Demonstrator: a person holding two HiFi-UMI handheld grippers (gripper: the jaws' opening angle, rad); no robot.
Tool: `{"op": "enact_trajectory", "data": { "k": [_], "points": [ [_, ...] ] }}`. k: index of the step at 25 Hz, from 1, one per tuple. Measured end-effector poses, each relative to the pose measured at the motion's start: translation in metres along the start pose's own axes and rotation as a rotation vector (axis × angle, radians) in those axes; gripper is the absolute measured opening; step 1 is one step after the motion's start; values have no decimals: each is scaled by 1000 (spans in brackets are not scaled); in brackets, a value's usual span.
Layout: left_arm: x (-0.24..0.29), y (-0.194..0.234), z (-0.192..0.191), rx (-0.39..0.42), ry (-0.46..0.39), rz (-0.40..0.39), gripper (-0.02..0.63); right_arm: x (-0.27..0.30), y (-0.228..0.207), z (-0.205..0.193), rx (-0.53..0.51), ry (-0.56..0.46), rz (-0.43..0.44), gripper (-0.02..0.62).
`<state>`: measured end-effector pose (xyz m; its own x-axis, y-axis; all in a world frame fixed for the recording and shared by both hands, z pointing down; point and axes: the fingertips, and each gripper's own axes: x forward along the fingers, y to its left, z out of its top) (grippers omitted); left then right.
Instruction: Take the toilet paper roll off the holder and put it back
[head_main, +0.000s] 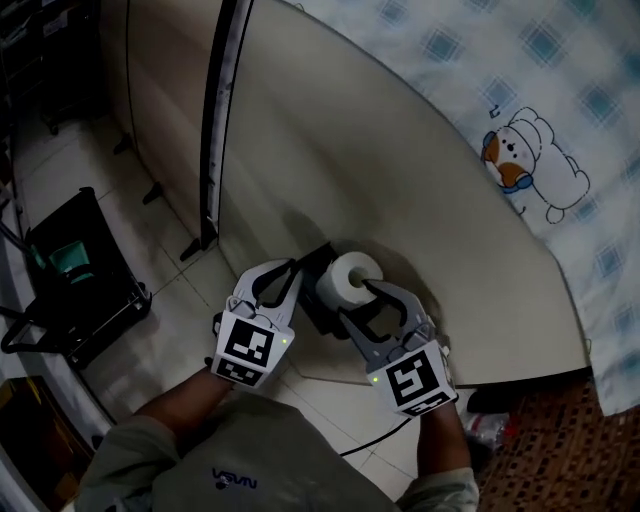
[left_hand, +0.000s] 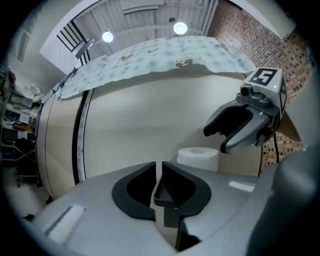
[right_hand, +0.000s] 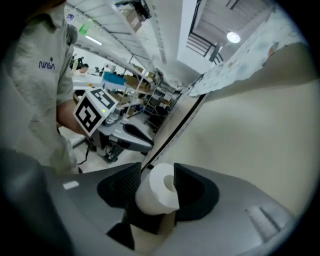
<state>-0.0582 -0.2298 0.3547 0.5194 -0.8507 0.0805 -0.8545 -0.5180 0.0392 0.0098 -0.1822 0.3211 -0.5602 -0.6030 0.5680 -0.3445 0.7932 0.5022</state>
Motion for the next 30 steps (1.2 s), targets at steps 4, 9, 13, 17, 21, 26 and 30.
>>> {"op": "enact_trajectory", "data": {
  "k": [4, 9, 13, 17, 21, 26, 30],
  "points": [
    [12, 7, -5, -34, 0, -40, 5, 16, 0, -16, -104, 182, 98, 202],
    [24, 12, -9, -61, -2, -77, 5, 28, 5, -31, -173, 352, 210, 227],
    [29, 12, -12, -74, 0, -104, 5, 32, 11, -42, -208, 456, 267, 232],
    [33, 11, -13, -79, 5, -123, 5, 39, 11, -52, -234, 523, 292, 227],
    [34, 9, -15, -79, 11, -145, 5, 43, 12, -57, -253, 564, 310, 207],
    [34, 10, -16, -79, 13, -167, 5, 45, 15, -56, -259, 568, 333, 186],
    [33, 13, -20, -78, 22, -178, 5, 45, 14, -55, -229, 549, 298, 179]
  ]
}}
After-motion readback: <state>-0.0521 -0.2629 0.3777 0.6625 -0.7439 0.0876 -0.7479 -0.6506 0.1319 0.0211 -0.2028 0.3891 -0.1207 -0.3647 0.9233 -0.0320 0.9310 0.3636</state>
